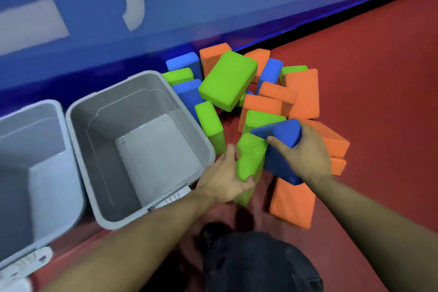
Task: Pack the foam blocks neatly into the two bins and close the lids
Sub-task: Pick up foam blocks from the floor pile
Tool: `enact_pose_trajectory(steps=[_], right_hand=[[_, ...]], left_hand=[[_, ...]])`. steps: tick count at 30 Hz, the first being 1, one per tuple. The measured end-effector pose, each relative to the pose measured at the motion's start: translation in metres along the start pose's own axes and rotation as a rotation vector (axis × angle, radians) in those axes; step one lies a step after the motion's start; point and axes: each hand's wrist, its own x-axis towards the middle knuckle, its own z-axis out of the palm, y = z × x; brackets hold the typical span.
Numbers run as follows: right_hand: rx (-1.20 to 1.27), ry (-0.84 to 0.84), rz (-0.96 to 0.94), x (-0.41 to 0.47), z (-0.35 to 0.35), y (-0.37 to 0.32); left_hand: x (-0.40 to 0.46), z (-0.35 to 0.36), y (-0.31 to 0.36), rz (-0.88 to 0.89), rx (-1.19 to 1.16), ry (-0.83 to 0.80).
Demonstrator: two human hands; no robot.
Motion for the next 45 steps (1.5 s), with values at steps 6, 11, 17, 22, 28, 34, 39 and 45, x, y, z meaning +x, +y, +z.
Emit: enact_pose_trajectory(steps=[6, 11, 17, 22, 28, 34, 39, 45], right_hand=[[0.052, 0.150, -0.148, -0.009, -0.032, -0.089], [0.122, 0.107, -0.274, -0.033, -0.022, -0.185], [0.201, -0.059, -0.437, -0.086, 0.031, -0.310], [0.298, -0.238, -0.498, -0.131, 0.093, -0.397], [0.320, -0.419, -0.507, -0.180, 0.182, -0.457], [0.188, -0.606, -0.454, -0.208, 0.277, -0.477], [0.042, -0.745, -0.470, -0.219, 0.340, -0.481], [-0.206, -0.892, -0.611, -0.229, 0.402, -0.465]], left_hand=[[-0.055, -0.095, 0.002, -0.002, -0.074, 0.215], [-0.124, -0.176, -0.048, -0.079, -0.108, 0.427], [-0.217, -0.251, -0.155, -0.279, -0.108, 0.658], [-0.281, -0.277, -0.252, -0.398, -0.170, 0.839], [-0.312, -0.269, -0.361, -0.620, -0.214, 0.881], [-0.308, -0.244, -0.440, -0.697, -0.224, 0.807], [-0.294, -0.215, -0.490, -0.732, -0.282, 0.650], [-0.266, -0.182, -0.526, -0.766, -0.199, 0.427]])
